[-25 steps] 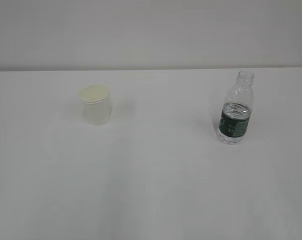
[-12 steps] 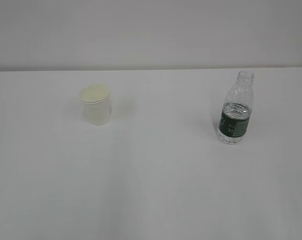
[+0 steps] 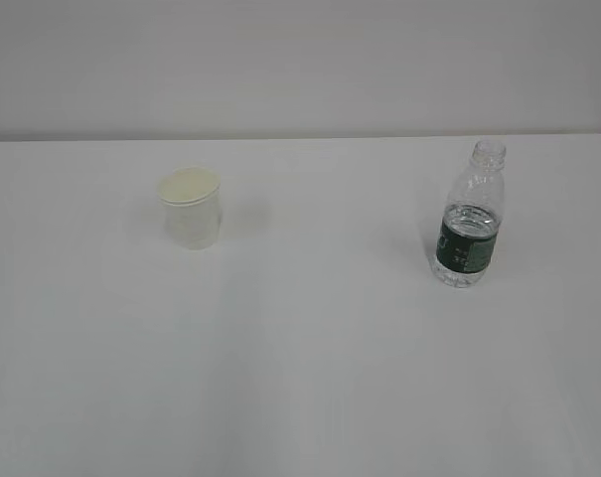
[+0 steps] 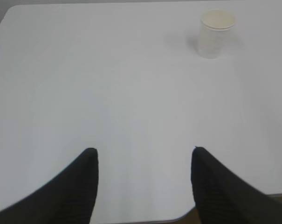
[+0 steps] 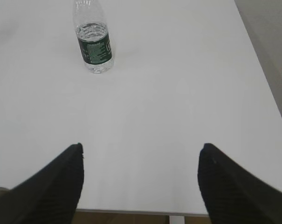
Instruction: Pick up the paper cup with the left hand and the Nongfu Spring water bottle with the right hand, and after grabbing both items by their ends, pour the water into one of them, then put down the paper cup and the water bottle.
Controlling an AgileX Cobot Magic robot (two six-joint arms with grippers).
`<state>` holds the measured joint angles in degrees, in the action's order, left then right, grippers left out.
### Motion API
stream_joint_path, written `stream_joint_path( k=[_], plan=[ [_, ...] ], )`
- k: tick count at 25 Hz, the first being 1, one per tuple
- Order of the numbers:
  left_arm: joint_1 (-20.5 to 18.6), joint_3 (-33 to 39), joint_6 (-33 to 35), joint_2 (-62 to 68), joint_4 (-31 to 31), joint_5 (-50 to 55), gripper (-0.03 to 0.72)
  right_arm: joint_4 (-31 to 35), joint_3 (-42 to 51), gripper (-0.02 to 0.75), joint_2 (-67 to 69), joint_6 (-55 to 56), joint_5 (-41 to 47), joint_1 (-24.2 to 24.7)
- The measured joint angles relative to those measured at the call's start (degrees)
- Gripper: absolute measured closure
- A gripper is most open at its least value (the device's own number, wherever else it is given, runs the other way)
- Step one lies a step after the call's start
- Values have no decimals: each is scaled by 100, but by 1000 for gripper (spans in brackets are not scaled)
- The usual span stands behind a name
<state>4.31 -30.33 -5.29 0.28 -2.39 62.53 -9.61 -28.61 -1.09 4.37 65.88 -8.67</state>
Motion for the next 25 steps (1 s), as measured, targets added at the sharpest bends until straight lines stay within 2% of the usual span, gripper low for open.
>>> stream_joint_path(
  k=[5,10,13,18,25],
  plan=[
    [0,0,0,0,0,0,246,0,-24,164,0,0,-79,0],
    [0,-98,0,0,0,-256,246,0,-320,164,0,0,-1099,0],
    [0,-224,0,51,0,-590,246,0,-452,164,114,9,-1280,0],
    [0,-430,0,757,0,-1074,246,171,-544,164,711,13,-1744,0],
    [0,-586,0,2138,95,-2547,246,506,-580,164,1411,13,-3209,0]
  ],
)
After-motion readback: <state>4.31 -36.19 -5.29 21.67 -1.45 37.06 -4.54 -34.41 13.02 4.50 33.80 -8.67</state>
